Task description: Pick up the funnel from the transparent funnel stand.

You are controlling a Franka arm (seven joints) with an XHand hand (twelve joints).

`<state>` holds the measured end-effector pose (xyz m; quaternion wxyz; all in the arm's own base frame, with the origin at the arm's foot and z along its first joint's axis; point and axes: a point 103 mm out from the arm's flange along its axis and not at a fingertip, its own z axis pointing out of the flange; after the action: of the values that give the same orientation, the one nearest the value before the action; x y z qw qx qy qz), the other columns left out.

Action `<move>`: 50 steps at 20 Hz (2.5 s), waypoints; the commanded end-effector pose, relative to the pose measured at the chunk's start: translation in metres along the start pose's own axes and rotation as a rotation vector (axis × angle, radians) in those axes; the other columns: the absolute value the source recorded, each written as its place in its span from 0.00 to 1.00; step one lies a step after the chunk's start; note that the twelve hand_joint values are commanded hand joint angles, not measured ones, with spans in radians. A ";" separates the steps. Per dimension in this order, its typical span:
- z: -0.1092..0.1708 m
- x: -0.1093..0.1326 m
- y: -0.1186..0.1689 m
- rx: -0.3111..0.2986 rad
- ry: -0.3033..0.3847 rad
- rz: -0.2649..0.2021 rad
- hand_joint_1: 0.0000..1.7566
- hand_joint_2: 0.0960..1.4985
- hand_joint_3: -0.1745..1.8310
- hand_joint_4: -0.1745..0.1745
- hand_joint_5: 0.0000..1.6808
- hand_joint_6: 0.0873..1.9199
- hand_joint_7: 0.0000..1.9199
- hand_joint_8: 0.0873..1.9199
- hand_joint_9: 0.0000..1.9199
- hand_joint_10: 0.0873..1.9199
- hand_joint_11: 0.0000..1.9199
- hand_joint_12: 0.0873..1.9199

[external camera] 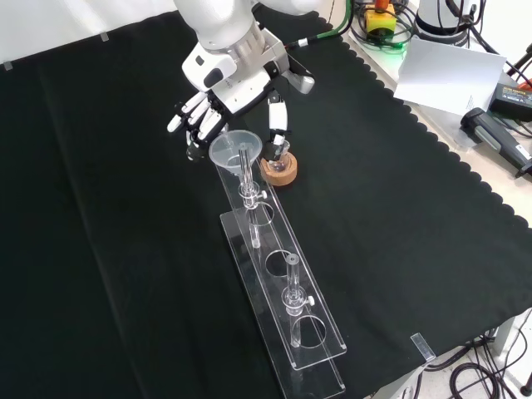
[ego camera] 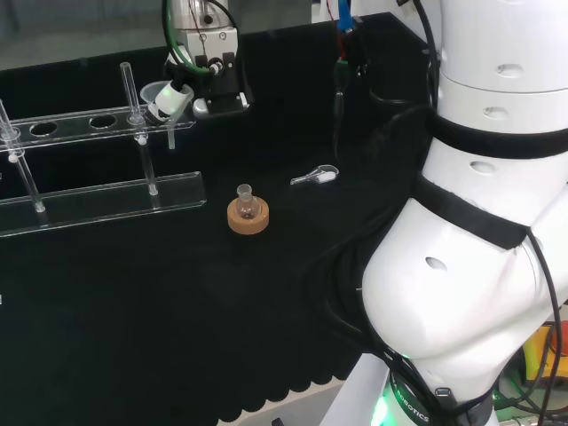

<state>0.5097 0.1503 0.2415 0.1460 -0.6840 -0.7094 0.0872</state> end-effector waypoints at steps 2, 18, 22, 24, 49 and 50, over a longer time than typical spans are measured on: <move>0.001 0.001 0.000 -0.029 0.016 0.006 0.39 0.35 0.31 0.41 0.25 0.00 0.33 0.17 0.14 0.33 0.00 0.00; -0.012 -0.006 -0.003 -0.111 0.044 0.020 0.44 0.32 0.38 0.51 0.38 0.00 0.46 0.12 0.26 0.26 0.00 0.22; -0.007 -0.006 -0.003 -0.085 0.050 0.023 0.44 0.32 0.39 0.51 0.38 0.00 0.47 0.11 0.27 0.25 0.00 0.26; -0.006 -0.004 -0.004 -0.092 0.051 0.021 0.44 0.32 0.39 0.51 0.38 0.00 0.46 0.11 0.27 0.25 0.00 0.27; 0.004 0.005 0.004 -0.020 0.065 -0.006 0.39 0.31 0.37 0.48 0.29 0.00 0.35 0.14 0.18 0.32 0.00 0.13; 0.003 0.004 0.004 -0.033 0.070 -0.001 0.40 0.31 0.37 0.49 0.32 0.00 0.38 0.14 0.20 0.31 0.00 0.16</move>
<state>0.5126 0.1566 0.2349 0.1718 -0.6776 -0.7109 0.0772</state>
